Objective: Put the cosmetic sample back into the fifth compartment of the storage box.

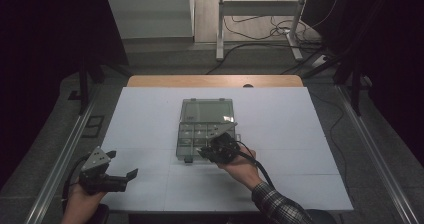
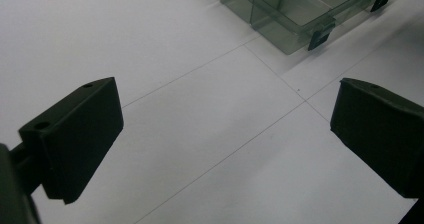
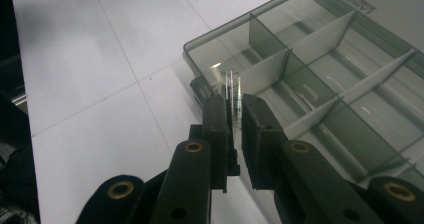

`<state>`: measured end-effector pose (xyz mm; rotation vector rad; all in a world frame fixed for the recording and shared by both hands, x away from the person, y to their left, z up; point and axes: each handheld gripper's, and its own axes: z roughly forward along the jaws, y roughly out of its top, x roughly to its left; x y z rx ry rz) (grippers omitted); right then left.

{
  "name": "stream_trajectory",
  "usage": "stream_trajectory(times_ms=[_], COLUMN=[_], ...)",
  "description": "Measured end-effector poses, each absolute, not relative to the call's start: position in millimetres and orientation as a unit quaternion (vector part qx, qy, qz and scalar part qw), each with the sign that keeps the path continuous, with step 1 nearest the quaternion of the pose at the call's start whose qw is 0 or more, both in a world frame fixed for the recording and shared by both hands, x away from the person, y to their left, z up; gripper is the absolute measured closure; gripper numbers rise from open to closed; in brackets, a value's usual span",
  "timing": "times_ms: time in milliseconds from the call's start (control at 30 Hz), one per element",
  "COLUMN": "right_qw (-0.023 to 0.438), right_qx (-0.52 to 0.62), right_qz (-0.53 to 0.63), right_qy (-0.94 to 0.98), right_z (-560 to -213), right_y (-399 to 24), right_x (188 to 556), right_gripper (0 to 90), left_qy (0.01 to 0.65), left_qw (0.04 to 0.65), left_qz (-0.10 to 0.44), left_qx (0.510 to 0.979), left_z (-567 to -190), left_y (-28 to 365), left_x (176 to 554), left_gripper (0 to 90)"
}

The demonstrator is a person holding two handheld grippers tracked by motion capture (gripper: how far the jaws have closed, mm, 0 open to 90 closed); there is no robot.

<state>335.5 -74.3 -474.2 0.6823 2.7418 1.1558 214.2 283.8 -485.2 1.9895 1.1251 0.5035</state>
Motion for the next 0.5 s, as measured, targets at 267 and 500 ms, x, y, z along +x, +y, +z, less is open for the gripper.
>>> stream_trajectory(times_ms=[267,500], right_qw=[0.041,0.043], right_qx=[0.226,0.226], right_qz=[0.389,0.393], right_qy=[0.892,0.89], right_z=[-473,-473], right_y=[-63,-53], right_x=[344,350], right_gripper=[80.5,80.5], left_qy=[0.442,0.442], left_qw=[0.39,0.39], left_qz=[0.198,0.197], left_qx=[0.783,0.784], left_z=[-485,-485], left_y=[284,284], left_x=[214,215], left_gripper=[1.1,1.1])
